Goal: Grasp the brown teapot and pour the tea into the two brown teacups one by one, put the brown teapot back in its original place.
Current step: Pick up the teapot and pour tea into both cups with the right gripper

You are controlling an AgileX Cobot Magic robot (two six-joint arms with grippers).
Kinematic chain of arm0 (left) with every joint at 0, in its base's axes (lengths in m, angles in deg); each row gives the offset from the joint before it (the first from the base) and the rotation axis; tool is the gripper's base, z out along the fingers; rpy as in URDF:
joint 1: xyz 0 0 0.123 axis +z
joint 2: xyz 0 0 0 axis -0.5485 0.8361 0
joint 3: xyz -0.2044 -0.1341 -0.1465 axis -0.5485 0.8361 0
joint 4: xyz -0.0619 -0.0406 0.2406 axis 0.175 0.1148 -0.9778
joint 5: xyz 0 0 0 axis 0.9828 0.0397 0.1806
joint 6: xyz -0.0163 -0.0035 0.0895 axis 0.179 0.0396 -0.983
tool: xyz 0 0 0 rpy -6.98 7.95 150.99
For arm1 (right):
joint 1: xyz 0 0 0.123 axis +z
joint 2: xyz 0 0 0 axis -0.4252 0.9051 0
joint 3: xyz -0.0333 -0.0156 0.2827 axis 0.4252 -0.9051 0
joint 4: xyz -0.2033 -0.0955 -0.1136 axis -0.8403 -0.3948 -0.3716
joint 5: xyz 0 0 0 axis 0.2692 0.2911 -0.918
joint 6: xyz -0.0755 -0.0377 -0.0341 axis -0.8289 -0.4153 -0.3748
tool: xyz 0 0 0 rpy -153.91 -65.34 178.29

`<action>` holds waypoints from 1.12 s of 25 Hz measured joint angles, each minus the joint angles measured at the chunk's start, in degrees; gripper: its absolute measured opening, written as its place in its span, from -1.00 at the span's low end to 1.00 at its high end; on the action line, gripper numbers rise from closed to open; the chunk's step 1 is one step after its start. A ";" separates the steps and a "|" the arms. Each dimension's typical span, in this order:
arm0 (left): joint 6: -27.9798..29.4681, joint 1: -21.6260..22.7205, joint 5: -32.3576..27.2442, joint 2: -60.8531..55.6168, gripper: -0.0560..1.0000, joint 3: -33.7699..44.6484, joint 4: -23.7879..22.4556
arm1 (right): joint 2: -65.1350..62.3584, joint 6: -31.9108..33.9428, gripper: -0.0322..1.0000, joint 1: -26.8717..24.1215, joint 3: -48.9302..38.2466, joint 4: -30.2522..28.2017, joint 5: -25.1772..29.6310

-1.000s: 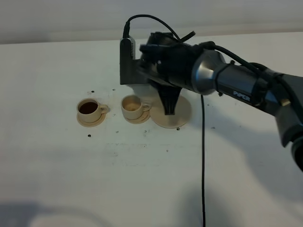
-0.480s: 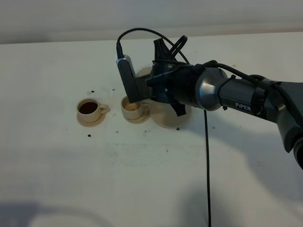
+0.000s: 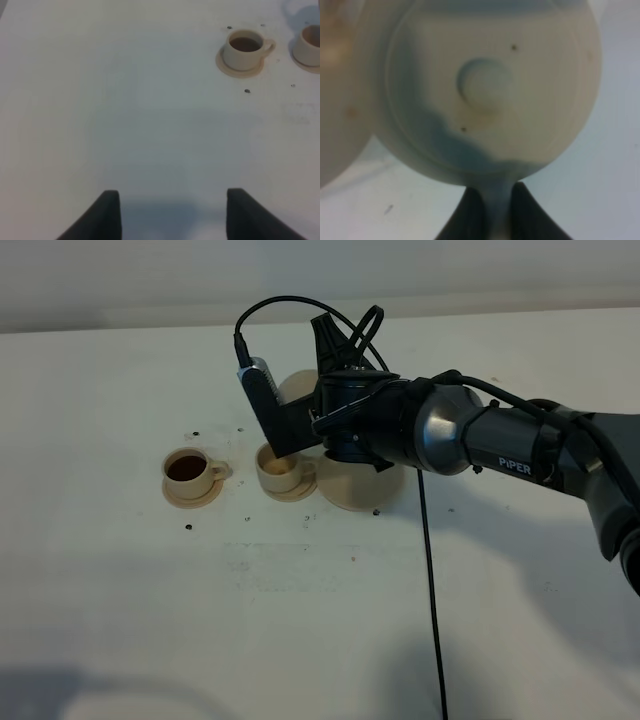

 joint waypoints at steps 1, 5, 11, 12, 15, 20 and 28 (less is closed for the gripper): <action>0.00 0.00 0.00 0.00 -0.01 0.00 0.00 | 0.28 0.00 -0.71 -0.18 0.00 -0.54 -0.14; 0.00 0.00 0.00 0.00 -0.01 0.00 0.00 | 1.11 -0.26 -0.71 -0.42 -1.04 -2.99 -0.55; 0.00 0.00 0.00 0.00 -0.01 0.00 0.00 | 1.11 -0.26 -0.71 -0.42 -3.17 -7.54 -2.28; 0.00 0.00 0.00 0.00 -0.01 0.00 0.00 | 1.11 -0.26 -0.71 -0.47 -3.47 -8.11 -2.40; 0.00 0.00 0.00 0.00 -0.01 0.00 0.00 | 1.11 -0.26 -0.71 -0.47 -3.60 -9.64 -2.56; 0.00 0.00 0.00 0.00 -0.01 0.00 0.00 | 1.11 -0.26 -0.71 -0.47 -3.76 -12.10 -2.96; 0.00 0.00 0.00 0.00 -0.01 0.00 0.00 | 1.11 -1.01 -0.71 -0.47 -3.94 -16.37 -3.22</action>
